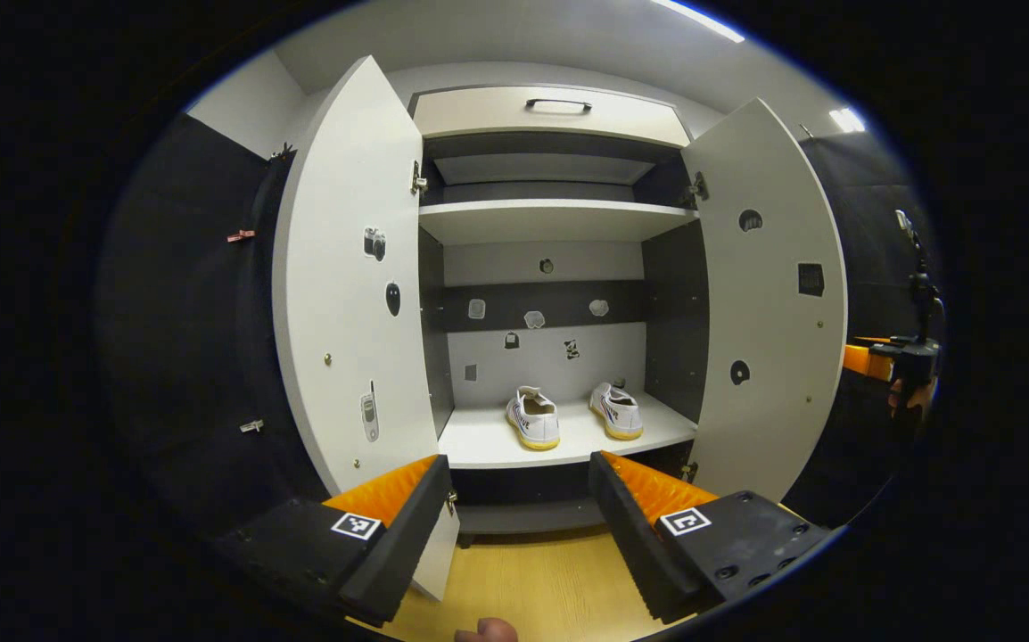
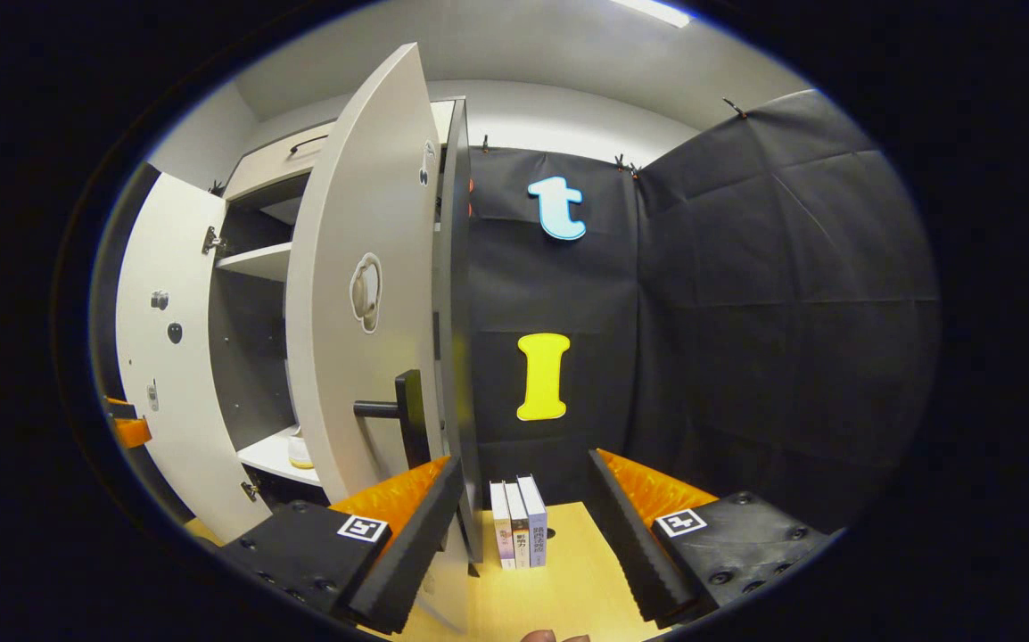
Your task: Grab one shoe with the right hand and put it into the shoe cabinet, grab the other shoe with the left hand and put it into the shoe cabinet; then close the right door with the right hand and the left door with the left hand.
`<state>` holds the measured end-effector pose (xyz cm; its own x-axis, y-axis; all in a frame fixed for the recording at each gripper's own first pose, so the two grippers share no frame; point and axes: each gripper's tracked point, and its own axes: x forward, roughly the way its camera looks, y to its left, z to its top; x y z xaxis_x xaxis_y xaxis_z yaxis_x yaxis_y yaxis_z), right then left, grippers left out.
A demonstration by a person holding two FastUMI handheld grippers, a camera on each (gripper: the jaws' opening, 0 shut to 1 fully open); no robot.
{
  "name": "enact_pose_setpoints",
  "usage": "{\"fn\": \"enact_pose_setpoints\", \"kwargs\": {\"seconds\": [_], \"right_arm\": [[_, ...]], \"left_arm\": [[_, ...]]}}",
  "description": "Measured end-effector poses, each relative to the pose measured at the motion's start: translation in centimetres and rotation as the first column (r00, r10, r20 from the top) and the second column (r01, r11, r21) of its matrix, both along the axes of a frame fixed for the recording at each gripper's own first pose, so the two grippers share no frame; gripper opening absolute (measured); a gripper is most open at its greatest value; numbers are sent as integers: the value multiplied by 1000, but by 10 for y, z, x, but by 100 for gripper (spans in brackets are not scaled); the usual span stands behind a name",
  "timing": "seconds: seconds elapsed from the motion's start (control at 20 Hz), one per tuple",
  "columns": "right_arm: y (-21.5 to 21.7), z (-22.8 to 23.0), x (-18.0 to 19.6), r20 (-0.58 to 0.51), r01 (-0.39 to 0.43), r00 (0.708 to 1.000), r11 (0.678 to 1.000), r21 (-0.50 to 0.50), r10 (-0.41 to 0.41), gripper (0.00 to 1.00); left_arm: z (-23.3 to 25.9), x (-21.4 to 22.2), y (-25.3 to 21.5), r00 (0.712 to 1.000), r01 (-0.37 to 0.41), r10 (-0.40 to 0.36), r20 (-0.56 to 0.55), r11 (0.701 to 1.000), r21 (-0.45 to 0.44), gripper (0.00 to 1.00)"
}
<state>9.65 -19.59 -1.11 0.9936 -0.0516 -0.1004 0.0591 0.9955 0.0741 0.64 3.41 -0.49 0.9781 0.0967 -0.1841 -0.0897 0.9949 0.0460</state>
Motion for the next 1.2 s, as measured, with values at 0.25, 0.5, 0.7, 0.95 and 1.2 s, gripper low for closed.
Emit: {"fn": "enact_pose_setpoints", "kwargs": {"seconds": [0.25, 0.5, 0.7, 0.95, 1.2], "right_arm": [[35, 0, -4, 4, -36, 999, 999, 11, 36, 94], [98, 0, -1, 5, -124, 992, 992, 5, 124, 96], [150, 6, -6, 7, -228, 974, 973, 21, 228, 97], [185, 12, -25, 12, -278, 960, 960, 14, 278, 96], [202, 4, -45, -7, -292, 956, 956, -8, 292, 96]], "left_arm": [[0, -14, 19, 1000, -10, 10, 7, 1000, 11, 98], [-1, -27, 45, 999, -44, 44, 3, 999, -1, 98], [-5, -39, 67, 997, -82, 82, 5, 997, -8, 98], [-7, -57, 91, 992, -127, 128, 9, 991, -38, 98], [-6, -66, 121, 985, -171, 172, 17, 983, -64, 98]]}}
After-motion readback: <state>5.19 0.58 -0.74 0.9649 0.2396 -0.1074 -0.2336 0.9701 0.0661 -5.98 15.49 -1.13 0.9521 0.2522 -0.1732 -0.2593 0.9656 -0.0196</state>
